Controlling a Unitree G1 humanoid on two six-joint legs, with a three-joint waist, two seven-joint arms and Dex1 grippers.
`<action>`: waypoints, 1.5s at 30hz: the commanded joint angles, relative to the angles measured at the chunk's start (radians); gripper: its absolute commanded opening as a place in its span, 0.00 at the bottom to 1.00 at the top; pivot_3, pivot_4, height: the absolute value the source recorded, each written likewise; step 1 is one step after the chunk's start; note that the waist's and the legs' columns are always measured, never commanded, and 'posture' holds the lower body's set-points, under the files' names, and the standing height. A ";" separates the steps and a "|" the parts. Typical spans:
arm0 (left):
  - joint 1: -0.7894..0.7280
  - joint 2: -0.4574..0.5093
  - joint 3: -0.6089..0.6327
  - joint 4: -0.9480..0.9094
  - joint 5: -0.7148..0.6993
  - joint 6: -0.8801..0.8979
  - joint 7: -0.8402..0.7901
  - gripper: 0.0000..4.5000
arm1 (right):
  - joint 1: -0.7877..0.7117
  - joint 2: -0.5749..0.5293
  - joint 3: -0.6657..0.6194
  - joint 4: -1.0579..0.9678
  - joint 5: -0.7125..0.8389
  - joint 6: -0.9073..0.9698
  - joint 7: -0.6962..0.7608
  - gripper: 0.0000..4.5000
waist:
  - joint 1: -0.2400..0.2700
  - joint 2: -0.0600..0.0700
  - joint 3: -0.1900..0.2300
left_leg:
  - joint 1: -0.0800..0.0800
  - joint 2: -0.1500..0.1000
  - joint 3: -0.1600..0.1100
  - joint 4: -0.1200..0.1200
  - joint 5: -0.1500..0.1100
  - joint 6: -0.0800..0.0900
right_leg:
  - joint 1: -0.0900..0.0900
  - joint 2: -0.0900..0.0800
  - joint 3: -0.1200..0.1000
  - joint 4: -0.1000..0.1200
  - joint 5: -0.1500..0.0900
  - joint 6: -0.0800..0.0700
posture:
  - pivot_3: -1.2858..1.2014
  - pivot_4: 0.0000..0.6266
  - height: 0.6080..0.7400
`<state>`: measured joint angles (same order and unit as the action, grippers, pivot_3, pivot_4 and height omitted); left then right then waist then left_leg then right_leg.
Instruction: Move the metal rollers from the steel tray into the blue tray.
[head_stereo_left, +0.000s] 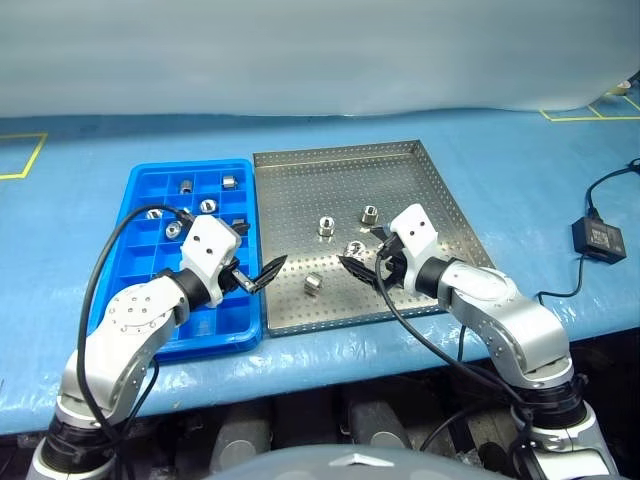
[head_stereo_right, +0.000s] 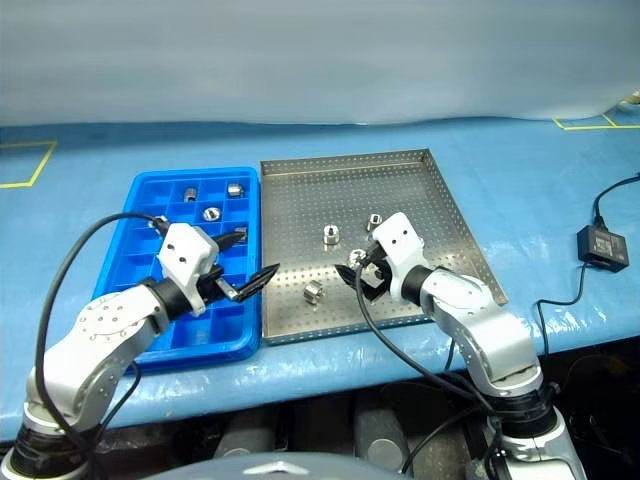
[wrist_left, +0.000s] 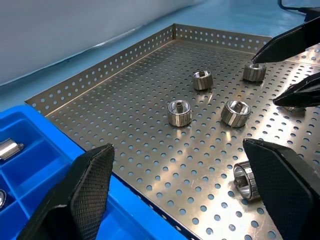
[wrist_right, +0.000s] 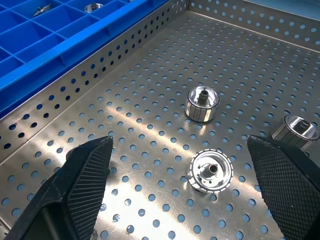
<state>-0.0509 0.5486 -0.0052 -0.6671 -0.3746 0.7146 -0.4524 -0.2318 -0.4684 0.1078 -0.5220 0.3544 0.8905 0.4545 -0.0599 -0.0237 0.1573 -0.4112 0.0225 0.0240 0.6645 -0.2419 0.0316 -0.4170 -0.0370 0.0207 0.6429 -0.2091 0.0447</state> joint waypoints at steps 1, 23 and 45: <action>-0.009 -0.001 0.027 -0.029 -0.009 -0.007 0.004 0.99 | -0.022 -0.006 -0.015 -0.017 -0.003 -0.018 0.000 1.00 | 0.000 0.000 0.000 | 0.000 0.000 0.000 0.000 0.000 0.000 | 0.000 0.000 0.000 0.000 0.000 0.000 | 0.48 0.24 1.00; -0.011 0.008 0.034 -0.004 -0.003 -0.012 -0.010 0.99 | -0.036 -0.004 0.004 0.003 -0.013 -0.056 0.015 1.00 | 0.000 0.000 0.000 | 0.000 0.000 0.000 0.000 0.000 0.000 | 0.000 0.000 0.000 0.000 0.000 0.000 | 0.48 0.24 1.00; -0.407 0.046 -0.441 0.378 0.147 0.051 -0.269 0.99 | 0.163 -0.017 -0.052 -0.203 -0.021 -0.010 -0.081 1.00 | -0.019 0.001 0.000 | 0.000 0.000 0.000 0.000 0.000 0.001 | 0.000 0.001 0.002 0.000 -0.003 0.004 | 0.43 0.24 1.00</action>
<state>-0.4364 0.6064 -0.4271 -0.3165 -0.2555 0.7847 -0.7066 -0.0743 -0.4889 0.0850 -0.6745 0.3333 0.8784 0.3912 -0.0786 -0.0230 0.1572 -0.4115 0.0220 0.0243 0.6648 -0.2422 0.0321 -0.4175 -0.0357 0.0224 0.6434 -0.2117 0.0490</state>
